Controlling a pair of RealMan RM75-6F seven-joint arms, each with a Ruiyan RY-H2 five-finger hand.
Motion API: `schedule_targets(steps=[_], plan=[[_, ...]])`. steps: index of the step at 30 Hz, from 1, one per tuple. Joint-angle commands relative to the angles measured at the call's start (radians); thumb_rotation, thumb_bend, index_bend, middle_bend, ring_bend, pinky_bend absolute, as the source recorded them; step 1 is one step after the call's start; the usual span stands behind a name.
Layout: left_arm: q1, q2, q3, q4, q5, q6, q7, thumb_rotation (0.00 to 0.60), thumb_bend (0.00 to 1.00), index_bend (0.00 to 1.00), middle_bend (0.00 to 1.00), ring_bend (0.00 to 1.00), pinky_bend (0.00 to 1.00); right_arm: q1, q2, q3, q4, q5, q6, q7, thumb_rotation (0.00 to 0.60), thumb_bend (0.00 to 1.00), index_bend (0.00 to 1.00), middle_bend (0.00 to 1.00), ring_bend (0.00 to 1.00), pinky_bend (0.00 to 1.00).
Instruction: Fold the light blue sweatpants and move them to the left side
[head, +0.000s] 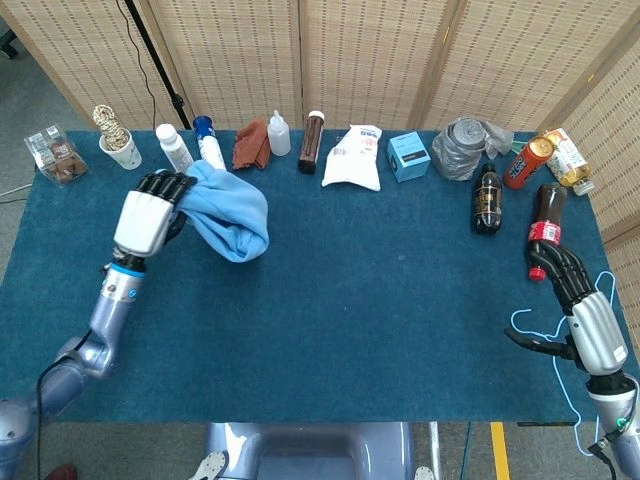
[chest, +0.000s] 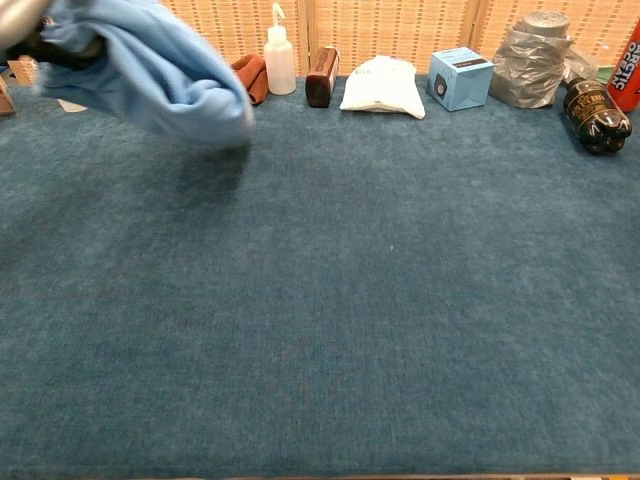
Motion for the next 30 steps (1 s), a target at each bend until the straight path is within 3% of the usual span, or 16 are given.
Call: schedule_targets(steps=[1,7,14,20,22,24,26,27,30], plan=[[0.09,0.074,0.018,-0.056,-0.007,0.053,-0.017,0.6,0.76,0.9,0.76,0.72,0.89,-0.002,0.003,-0.005,-0.008,-0.013,0.009,-0.005,0.6,0.0,0.0,0.0,0.0,0.0],[0.213,0.124,0.054,-0.034,-0.01,0.097,-0.078,0.6,0.76,0.9,0.76,0.72,0.89,-0.005,0.004,-0.014,-0.028,-0.04,0.026,-0.023,0.6,0.0,0.0,0.0,0.0,0.0],[0.281,0.103,0.072,0.061,-0.002,0.104,-0.149,0.6,0.75,0.89,0.75,0.71,0.89,-0.004,0.003,-0.021,-0.035,-0.049,0.023,-0.033,0.6,0.0,0.0,0.0,0.0,0.0],[0.301,0.097,0.112,0.101,0.041,0.078,-0.245,0.6,0.63,0.75,0.63,0.62,0.88,-0.001,0.001,-0.025,-0.035,-0.054,0.018,-0.037,0.6,0.0,0.0,0.0,0.0,0.0],[0.309,0.101,0.126,0.107,0.06,0.087,-0.268,0.6,0.5,0.59,0.51,0.51,0.78,-0.001,0.001,-0.027,-0.035,-0.056,0.02,-0.035,0.6,0.0,0.0,0.0,0.0,0.0],[0.322,0.106,0.14,0.112,0.073,0.088,-0.263,0.6,0.27,0.25,0.22,0.23,0.51,-0.002,0.002,-0.028,-0.035,-0.057,0.021,-0.033,0.6,0.0,0.0,0.0,0.0,0.0],[0.341,0.123,0.155,0.087,0.073,0.053,-0.213,0.6,0.11,0.04,0.03,0.05,0.29,0.0,0.007,-0.038,-0.042,-0.066,0.019,0.0,0.6,0.0,0.0,0.0,0.0,0.0],[0.344,0.132,0.158,0.067,0.075,0.049,-0.205,0.6,0.04,0.0,0.0,0.01,0.21,0.001,0.01,-0.04,-0.043,-0.068,0.018,0.012,0.6,0.0,0.0,0.0,0.0,0.0],[0.352,0.18,0.175,-0.022,0.087,0.028,-0.176,0.6,0.0,0.0,0.0,0.0,0.06,0.001,0.015,-0.04,-0.039,-0.067,0.02,0.023,0.6,0.0,0.0,0.0,0.0,0.0]])
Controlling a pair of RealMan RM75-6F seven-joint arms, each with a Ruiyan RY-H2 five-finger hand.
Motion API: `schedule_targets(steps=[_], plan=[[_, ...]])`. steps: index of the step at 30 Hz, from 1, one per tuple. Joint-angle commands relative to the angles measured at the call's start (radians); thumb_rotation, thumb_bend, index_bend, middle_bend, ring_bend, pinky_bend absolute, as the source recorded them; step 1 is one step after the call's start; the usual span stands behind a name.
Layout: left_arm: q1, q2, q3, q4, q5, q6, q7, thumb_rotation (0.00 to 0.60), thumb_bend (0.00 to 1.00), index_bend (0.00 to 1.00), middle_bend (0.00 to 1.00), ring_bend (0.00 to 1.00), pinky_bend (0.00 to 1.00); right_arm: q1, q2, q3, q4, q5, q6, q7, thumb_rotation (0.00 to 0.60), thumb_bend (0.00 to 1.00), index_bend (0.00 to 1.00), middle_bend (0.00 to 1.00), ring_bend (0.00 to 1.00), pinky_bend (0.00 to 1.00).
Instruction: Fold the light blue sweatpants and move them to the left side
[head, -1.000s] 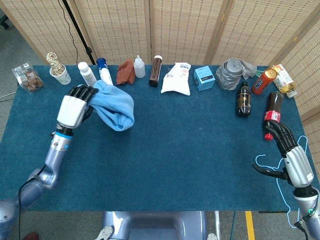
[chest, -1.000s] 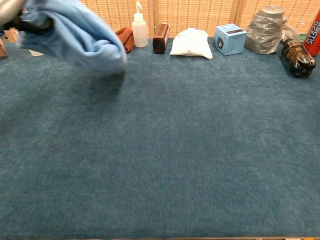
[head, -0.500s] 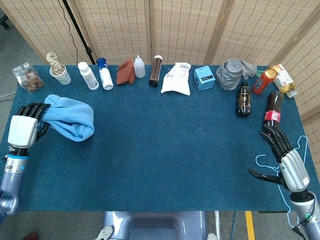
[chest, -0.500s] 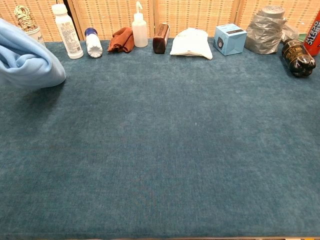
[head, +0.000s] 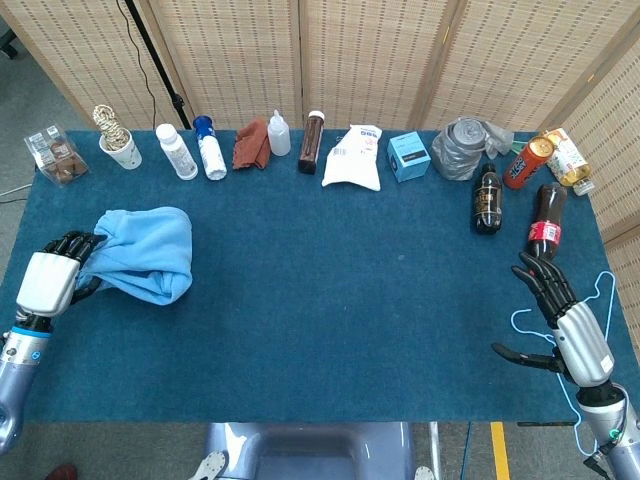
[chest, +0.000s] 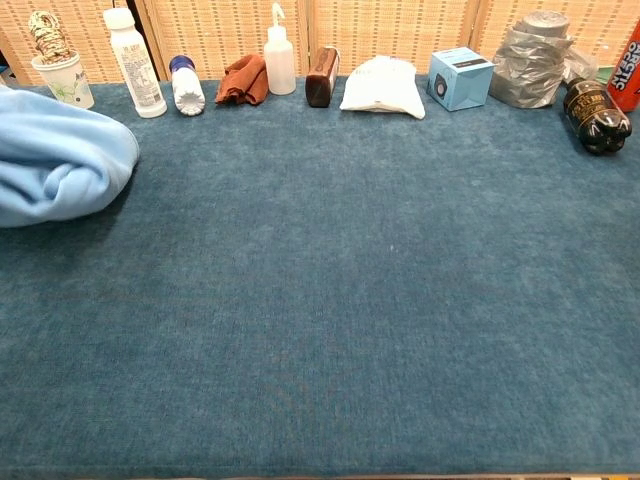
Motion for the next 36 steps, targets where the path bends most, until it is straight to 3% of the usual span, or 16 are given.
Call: schedule_targets(steps=[1,6,16,22,29,36], plan=[[0.019,0.072,0.029,-0.129,0.019,-0.035,0.059,0.6,0.0,0.0,0.0,0.0,0.04,-0.001,0.007,-0.002,0.001,-0.002,0.005,0.009,0.6,0.0,0.0,0.0,0.0,0.0],[0.031,0.143,0.045,-0.273,0.039,-0.041,0.139,0.6,0.0,0.0,0.0,0.0,0.0,-0.007,0.015,-0.002,-0.005,0.002,0.015,0.015,0.6,0.0,0.0,0.0,0.0,0.0],[0.081,0.325,0.081,-0.588,0.084,0.003,0.173,0.6,0.0,0.0,0.0,0.0,0.0,-0.016,0.031,-0.001,-0.013,0.009,0.027,0.024,0.6,0.0,0.0,0.0,0.0,0.0],[0.138,0.435,0.054,-0.833,-0.016,-0.001,0.338,0.6,0.0,0.0,0.0,0.0,0.0,-0.017,0.035,0.005,-0.012,0.02,0.024,0.02,0.6,0.0,0.0,0.0,0.0,0.0],[0.227,0.471,0.012,-1.111,-0.179,0.049,0.516,0.6,0.0,0.0,0.0,0.0,0.0,-0.023,0.015,0.033,0.03,0.063,0.001,-0.187,0.6,0.0,0.0,0.0,0.0,0.0],[0.283,0.469,-0.012,-1.205,-0.206,0.133,0.588,0.6,0.0,0.0,0.0,0.0,0.0,-0.027,0.02,0.045,-0.001,0.129,-0.066,-0.357,0.6,0.0,0.0,0.0,0.0,0.0]])
